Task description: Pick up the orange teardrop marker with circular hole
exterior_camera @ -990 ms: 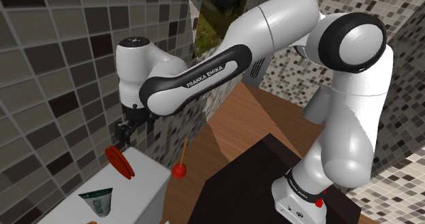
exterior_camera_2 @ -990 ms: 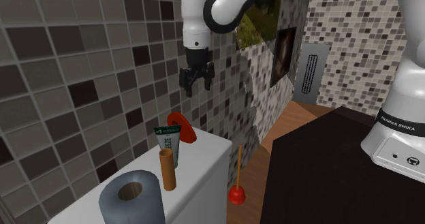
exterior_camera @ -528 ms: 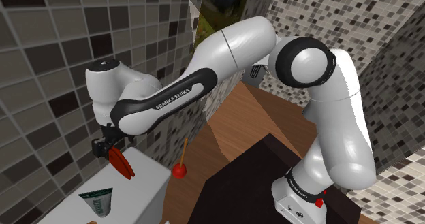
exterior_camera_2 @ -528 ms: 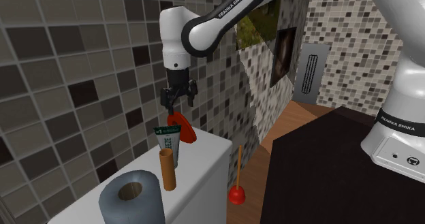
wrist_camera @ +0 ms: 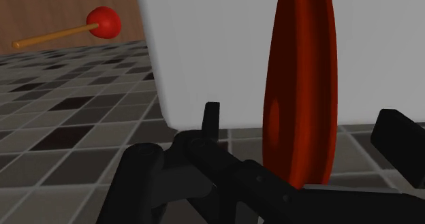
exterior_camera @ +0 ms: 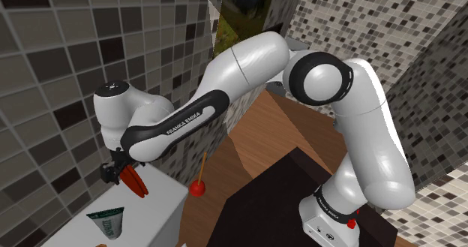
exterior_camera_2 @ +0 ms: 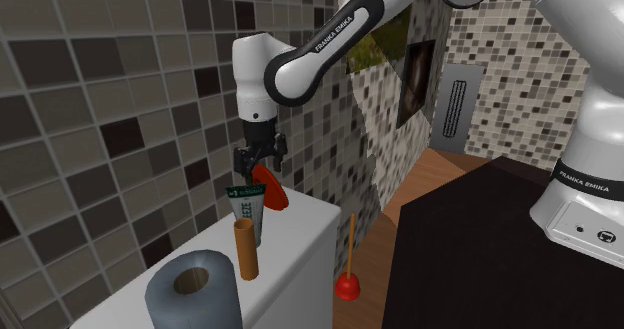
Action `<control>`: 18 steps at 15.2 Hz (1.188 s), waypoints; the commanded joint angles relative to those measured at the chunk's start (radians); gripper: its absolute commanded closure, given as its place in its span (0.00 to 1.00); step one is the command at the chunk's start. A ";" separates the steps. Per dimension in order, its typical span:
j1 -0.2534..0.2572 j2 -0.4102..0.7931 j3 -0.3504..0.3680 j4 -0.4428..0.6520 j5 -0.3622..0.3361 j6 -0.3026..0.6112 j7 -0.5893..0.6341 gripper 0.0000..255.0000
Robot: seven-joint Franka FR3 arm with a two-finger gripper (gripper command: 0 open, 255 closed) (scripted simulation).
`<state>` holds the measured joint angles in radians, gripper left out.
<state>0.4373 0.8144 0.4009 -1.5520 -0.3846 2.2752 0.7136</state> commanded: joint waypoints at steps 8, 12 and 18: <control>0.001 0.005 -0.002 0.003 -0.002 0.003 0.000 1.00; 0.000 -0.003 0.001 0.002 0.002 -0.005 -0.001 1.00; -0.012 -0.056 0.020 -0.002 0.021 -0.052 -0.011 1.00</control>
<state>0.4260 0.7634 0.4183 -1.5580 -0.3664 2.2313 0.7045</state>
